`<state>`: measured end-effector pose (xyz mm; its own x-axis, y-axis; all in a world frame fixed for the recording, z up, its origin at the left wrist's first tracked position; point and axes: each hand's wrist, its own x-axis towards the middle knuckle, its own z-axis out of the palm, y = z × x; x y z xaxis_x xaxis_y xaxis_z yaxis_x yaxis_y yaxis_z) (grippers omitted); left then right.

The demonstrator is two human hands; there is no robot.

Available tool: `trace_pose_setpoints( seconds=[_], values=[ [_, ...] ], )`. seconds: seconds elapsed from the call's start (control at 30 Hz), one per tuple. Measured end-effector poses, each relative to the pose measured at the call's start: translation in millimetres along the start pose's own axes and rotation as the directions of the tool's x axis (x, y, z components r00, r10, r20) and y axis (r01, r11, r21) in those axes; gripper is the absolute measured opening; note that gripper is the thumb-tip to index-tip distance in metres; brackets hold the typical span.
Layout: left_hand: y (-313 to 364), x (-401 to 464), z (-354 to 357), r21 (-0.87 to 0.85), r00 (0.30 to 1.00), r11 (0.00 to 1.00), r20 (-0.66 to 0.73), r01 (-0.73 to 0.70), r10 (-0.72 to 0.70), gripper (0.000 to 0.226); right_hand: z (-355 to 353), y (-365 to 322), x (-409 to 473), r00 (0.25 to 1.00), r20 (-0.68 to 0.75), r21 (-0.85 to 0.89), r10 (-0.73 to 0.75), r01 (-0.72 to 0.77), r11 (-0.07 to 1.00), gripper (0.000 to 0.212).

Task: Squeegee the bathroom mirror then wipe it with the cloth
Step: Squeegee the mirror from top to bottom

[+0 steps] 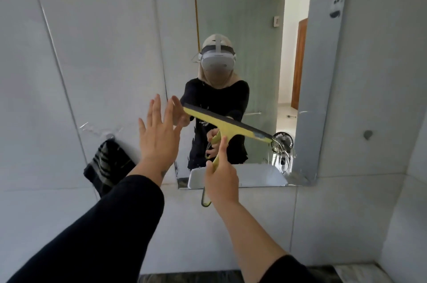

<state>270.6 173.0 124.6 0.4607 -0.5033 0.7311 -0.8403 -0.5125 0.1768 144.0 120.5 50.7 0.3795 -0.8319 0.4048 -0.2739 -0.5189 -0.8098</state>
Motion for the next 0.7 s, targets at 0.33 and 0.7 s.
trace_pose_setpoints(
  seconds=[0.33, 0.7],
  values=[
    [3, 3, 6, -0.038, 0.999, 0.999, 0.048, -0.008, 0.010, 0.066, -11, 22, -7, 0.975, 0.169, -0.471, -0.145, 0.209, 0.857, 0.078],
    [44, -11, 22, -0.031, 0.996, 0.998, 0.078, -0.046, 0.049, 0.077, -95, 56, 16, 0.961, 0.154, -0.784, -0.229, 0.260, 0.564, 0.088]
  ],
)
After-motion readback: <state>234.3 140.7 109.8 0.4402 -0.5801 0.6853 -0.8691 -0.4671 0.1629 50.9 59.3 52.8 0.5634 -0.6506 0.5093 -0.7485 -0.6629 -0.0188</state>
